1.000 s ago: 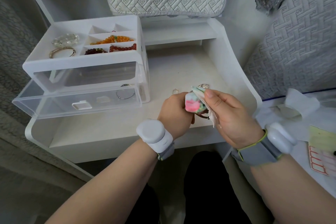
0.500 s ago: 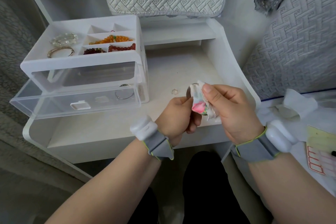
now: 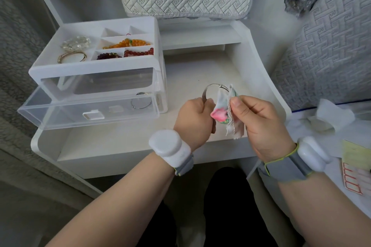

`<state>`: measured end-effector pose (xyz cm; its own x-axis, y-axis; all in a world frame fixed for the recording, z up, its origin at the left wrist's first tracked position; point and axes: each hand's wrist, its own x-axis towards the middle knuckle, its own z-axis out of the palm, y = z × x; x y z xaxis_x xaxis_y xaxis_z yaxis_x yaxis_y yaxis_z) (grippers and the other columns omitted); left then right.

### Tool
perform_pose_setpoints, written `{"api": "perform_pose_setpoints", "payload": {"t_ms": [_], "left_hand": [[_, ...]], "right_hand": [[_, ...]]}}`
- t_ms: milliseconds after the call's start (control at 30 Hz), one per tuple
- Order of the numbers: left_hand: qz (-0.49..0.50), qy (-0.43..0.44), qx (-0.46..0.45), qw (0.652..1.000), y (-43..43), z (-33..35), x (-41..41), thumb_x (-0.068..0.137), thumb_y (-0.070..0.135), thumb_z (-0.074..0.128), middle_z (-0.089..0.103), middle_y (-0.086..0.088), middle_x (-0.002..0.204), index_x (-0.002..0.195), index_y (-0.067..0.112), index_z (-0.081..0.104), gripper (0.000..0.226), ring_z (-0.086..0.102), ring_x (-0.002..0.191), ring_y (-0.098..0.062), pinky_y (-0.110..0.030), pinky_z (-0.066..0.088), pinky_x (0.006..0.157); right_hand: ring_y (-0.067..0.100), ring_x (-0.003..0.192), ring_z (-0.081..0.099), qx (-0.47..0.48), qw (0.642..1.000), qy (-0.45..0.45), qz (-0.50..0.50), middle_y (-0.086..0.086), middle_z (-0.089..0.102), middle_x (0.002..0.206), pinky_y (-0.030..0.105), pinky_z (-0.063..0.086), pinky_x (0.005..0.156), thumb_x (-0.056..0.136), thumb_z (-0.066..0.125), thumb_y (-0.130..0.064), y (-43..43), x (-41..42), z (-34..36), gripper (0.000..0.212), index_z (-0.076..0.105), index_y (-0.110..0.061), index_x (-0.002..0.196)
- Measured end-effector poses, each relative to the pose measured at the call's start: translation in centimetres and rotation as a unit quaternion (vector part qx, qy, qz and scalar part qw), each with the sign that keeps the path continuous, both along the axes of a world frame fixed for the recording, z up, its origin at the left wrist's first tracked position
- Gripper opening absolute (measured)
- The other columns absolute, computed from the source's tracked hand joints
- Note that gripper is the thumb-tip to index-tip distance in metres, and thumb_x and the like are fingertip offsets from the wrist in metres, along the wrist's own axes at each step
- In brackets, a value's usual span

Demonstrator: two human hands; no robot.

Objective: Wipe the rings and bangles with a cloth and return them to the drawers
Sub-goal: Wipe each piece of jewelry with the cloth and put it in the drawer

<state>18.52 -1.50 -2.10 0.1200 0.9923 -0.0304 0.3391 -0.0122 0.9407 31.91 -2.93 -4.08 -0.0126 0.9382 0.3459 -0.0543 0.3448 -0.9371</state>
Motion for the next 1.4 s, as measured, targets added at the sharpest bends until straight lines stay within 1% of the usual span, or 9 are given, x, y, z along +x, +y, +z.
{"api": "perform_pose_setpoints", "payload": {"t_ms": [167,333,633,867,967,1167,1233,1333,1400], "left_hand": [[0.039,0.167,0.139,0.975,0.2,-0.2,-0.4,0.097,0.017,0.035,0.060,-0.015,0.066,0.064,0.013,0.043,0.034,0.054,0.065,-0.035,-0.040,0.044,0.062],[0.037,0.249,0.216,0.943,0.2,-0.6,-0.5,0.097,0.018,0.036,0.052,-0.007,0.063,0.077,0.007,0.050,0.027,0.049,0.062,-0.032,-0.032,0.032,0.056],[-0.094,0.010,0.189,0.977,0.0,0.3,-1.1,0.096,0.020,0.046,0.061,0.010,0.060,0.079,0.019,0.052,0.018,0.049,0.046,0.004,-0.012,0.035,0.050],[0.017,-0.183,0.083,0.979,0.0,-0.5,0.0,0.100,0.021,0.039,0.049,0.004,0.048,0.071,0.014,0.047,0.030,0.036,0.034,-0.011,-0.017,0.029,0.037],[0.037,-0.301,-0.023,0.953,0.0,-0.7,0.6,0.100,0.024,0.036,0.046,0.005,0.046,0.071,0.014,0.045,0.032,0.032,0.032,-0.010,-0.014,0.024,0.036],[-0.001,-0.438,-0.175,0.882,0.0,-1.3,1.3,0.100,0.031,0.035,0.042,0.005,0.049,0.073,0.015,0.044,0.033,0.028,0.032,-0.005,-0.013,0.026,0.034],[-0.002,-0.384,-0.113,0.917,0.0,-1.3,1.1,0.100,0.027,0.037,0.046,0.003,0.052,0.072,0.014,0.046,0.032,0.032,0.032,-0.007,-0.015,0.028,0.035],[-0.015,-0.085,0.083,0.993,0.5,-1.0,-0.4,0.097,0.021,0.045,0.055,0.007,0.058,0.076,0.015,0.053,0.024,0.046,0.037,-0.012,-0.022,0.039,0.040],[-0.026,0.107,0.207,0.972,0.9,-0.8,-1.4,0.095,0.024,0.048,0.059,0.007,0.063,0.081,0.015,0.058,0.020,0.052,0.045,-0.013,-0.027,0.047,0.050]], "right_hand": [[0.010,0.052,0.041,0.028,0.993,-0.101,-0.055,0.018,0.047,0.055,0.021,0.035,0.050,0.091,0.050,-0.028,0.0,0.2,0.7,0.041,0.056,0.005,0.066],[0.018,0.054,0.047,0.105,0.961,-0.215,-0.137,0.014,0.056,0.058,0.031,0.038,0.054,0.094,0.046,-0.030,0.0,0.2,0.5,0.042,0.059,0.003,0.070],[0.012,0.064,0.049,0.142,0.927,-0.331,-0.108,-0.003,0.051,0.054,0.010,0.032,0.055,0.094,0.046,-0.024,0.7,1.3,1.2,0.035,0.058,-0.006,0.067],[0.027,0.065,0.054,0.002,0.994,-0.098,-0.052,0.032,0.061,0.076,0.035,0.046,0.064,0.094,0.050,-0.035,0.6,0.3,0.4,0.038,0.069,-0.006,0.078],[0.028,0.077,0.058,-0.058,0.997,0.042,0.006,0.017,0.069,0.080,0.039,0.047,0.077,0.078,0.061,-0.057,0.6,-0.2,-0.2,0.041,0.074,-0.018,0.085],[0.022,0.079,0.064,-0.079,0.980,0.145,0.113,0.011,0.069,0.082,0.031,0.054,0.070,0.075,0.067,-0.045,0.2,-0.3,-0.3,0.042,0.072,-0.008,0.092],[0.029,0.081,0.060,-0.080,0.985,0.122,0.094,0.014,0.068,0.083,0.037,0.050,0.075,0.070,0.071,-0.053,0.2,0.0,-0.1,0.047,0.073,-0.010,0.090],[0.034,0.086,0.046,-0.099,0.990,0.085,0.058,0.025,0.057,0.086,0.046,0.033,0.079,0.056,0.075,-0.066,0.1,0.7,0.4,0.059,0.075,-0.015,0.085],[0.032,0.083,0.049,-0.107,0.991,0.041,0.064,0.026,0.056,0.085,0.043,0.037,0.077,0.051,0.074,-0.069,0.2,1.0,1.0,0.068,0.074,-0.011,0.086]]}}
